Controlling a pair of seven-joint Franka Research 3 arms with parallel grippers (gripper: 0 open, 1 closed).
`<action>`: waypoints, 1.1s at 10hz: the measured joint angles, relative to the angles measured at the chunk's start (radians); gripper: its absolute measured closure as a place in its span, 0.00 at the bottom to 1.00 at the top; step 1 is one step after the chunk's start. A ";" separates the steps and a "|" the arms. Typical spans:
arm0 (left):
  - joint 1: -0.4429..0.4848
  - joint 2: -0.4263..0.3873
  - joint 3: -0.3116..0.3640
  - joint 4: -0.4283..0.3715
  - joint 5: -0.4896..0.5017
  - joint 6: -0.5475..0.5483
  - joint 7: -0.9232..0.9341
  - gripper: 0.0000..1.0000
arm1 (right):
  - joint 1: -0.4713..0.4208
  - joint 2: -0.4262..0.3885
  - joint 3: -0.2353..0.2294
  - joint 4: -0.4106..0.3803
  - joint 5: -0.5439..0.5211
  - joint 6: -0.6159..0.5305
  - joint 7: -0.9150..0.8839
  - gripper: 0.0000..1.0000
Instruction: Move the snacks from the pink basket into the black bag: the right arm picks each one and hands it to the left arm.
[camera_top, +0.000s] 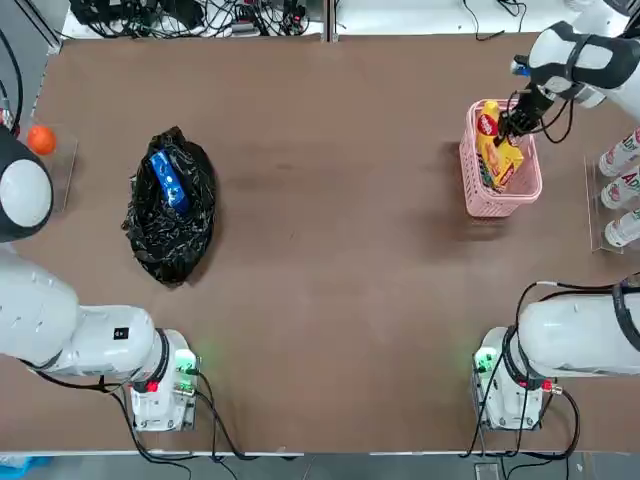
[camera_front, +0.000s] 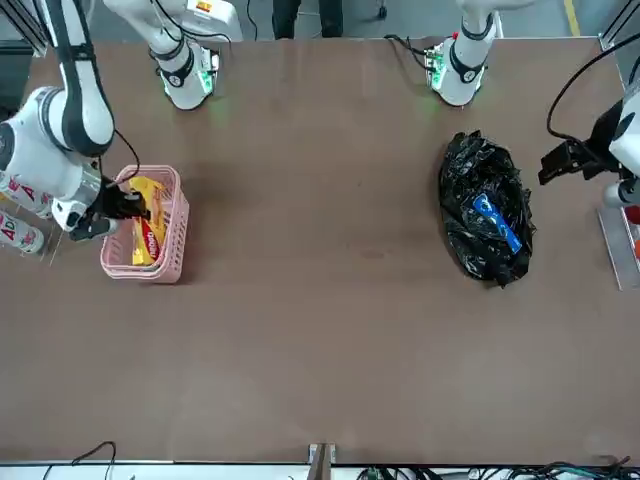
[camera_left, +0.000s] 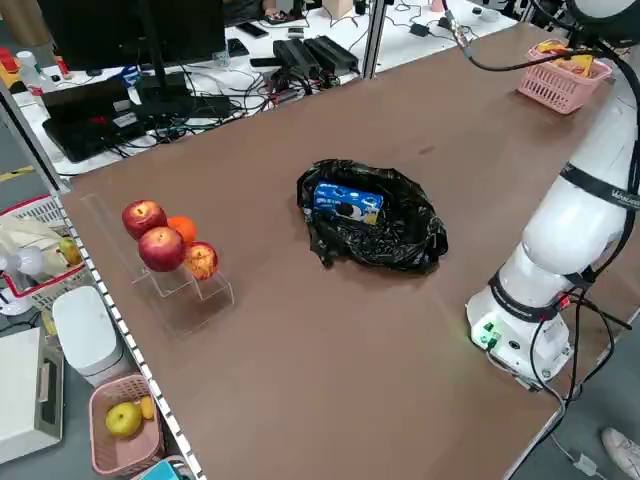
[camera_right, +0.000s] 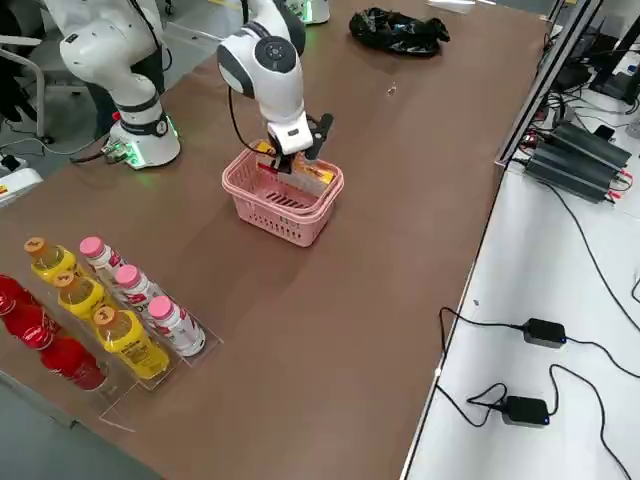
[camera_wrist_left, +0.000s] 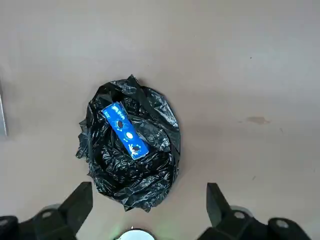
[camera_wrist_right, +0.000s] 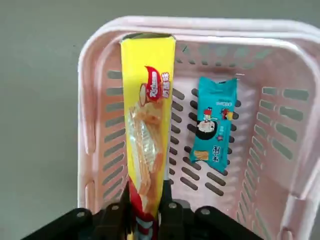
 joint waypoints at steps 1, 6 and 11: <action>0.001 0.000 0.000 0.000 0.000 0.000 0.000 0.00 | -0.010 0.000 0.000 0.017 -0.010 -0.029 -0.007 0.76; 0.000 0.009 0.000 0.000 0.000 0.000 0.000 0.00 | -0.034 0.000 0.000 0.048 -0.022 -0.062 -0.017 0.76; 0.000 0.009 0.000 0.000 0.000 0.000 0.000 0.00 | -0.046 0.000 0.000 0.058 -0.022 -0.110 -0.047 0.78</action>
